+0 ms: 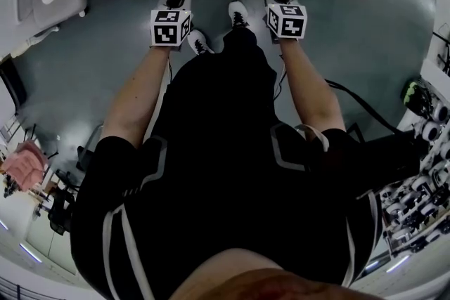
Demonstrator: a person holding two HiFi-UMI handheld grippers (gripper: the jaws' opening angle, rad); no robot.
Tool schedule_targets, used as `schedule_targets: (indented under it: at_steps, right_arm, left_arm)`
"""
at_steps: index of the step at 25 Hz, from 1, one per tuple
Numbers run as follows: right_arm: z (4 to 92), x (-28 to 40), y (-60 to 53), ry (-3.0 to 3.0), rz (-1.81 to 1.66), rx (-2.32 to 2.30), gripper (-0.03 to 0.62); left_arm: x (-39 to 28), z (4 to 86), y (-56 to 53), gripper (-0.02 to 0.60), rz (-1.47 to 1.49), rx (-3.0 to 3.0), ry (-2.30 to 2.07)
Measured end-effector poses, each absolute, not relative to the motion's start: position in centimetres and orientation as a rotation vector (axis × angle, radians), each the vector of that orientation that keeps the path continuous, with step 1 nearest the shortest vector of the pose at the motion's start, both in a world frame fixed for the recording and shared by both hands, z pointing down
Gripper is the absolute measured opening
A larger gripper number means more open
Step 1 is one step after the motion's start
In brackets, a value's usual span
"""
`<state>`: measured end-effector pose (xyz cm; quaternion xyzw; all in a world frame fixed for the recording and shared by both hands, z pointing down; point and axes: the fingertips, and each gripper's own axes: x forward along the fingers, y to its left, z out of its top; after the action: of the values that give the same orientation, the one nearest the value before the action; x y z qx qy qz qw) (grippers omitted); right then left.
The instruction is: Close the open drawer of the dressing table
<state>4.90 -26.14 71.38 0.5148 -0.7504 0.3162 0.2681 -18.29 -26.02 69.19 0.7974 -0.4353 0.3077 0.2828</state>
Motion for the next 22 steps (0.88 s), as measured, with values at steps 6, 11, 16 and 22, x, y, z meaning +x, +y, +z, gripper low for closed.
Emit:
schedule_targets:
  at_steps: [6,11,16,22]
  right_arm:
    - [71.4,5.2,-28.6,-2.022,0.870,1.407,0.018]
    - [71.5,5.3,-30.0,-2.013,0.876,1.401,0.006]
    - [71.7,5.5,-31.4,-2.031,0.867,1.378,0.006]
    - [71.4,5.3,-32.7,-2.040,0.852,1.402,0.005]
  left_arm:
    - [-19.5,67.6,-27.2,0.005,0.757,2.101,-1.213]
    - [-19.9,66.8,-27.9,0.005,0.749,2.102,-1.254]
    - [-20.1,65.9,-28.5,0.005,0.756,2.123,-1.275]
    - [-21.2,64.2,-29.2,0.005,0.729,2.135,-1.316]
